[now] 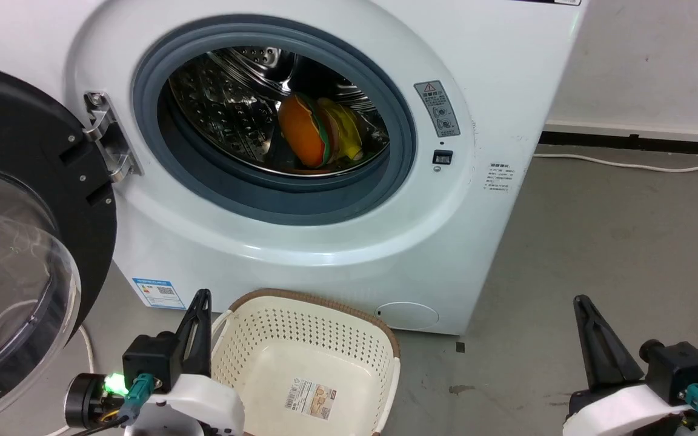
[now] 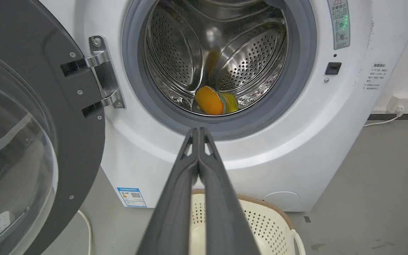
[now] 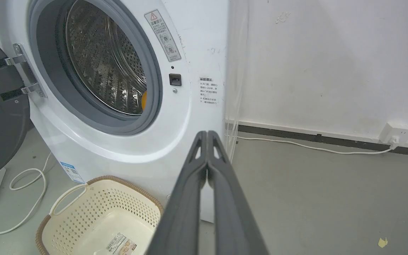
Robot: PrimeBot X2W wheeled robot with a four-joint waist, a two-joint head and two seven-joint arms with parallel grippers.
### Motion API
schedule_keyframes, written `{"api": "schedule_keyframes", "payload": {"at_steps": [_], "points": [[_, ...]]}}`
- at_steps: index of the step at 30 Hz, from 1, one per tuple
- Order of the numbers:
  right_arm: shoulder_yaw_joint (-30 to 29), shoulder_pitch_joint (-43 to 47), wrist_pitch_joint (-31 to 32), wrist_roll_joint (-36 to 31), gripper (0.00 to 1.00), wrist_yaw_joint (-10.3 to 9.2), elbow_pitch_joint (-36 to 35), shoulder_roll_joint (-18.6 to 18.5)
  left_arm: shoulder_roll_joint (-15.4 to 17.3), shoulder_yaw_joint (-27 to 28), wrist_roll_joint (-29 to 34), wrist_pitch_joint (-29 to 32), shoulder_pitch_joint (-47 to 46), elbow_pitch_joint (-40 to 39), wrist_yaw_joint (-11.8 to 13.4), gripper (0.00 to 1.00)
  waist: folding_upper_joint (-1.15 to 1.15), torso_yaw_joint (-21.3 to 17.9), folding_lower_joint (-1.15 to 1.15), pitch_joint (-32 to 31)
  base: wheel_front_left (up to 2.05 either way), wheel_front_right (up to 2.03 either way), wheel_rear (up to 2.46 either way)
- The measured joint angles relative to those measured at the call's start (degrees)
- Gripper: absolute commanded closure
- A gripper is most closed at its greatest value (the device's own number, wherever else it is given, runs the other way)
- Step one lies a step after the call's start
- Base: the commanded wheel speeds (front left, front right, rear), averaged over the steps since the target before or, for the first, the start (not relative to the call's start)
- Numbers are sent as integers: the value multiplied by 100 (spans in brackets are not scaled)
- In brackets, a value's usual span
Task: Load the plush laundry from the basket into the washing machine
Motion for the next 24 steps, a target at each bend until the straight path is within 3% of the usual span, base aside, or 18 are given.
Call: {"api": "schedule_keyframes", "payload": {"at_steps": [24], "points": [[48,-44,276,-201,100,0,23,0,-171,222,213,280,92,-177,-112,100,0,4,0,-82,0,0,0]]}}
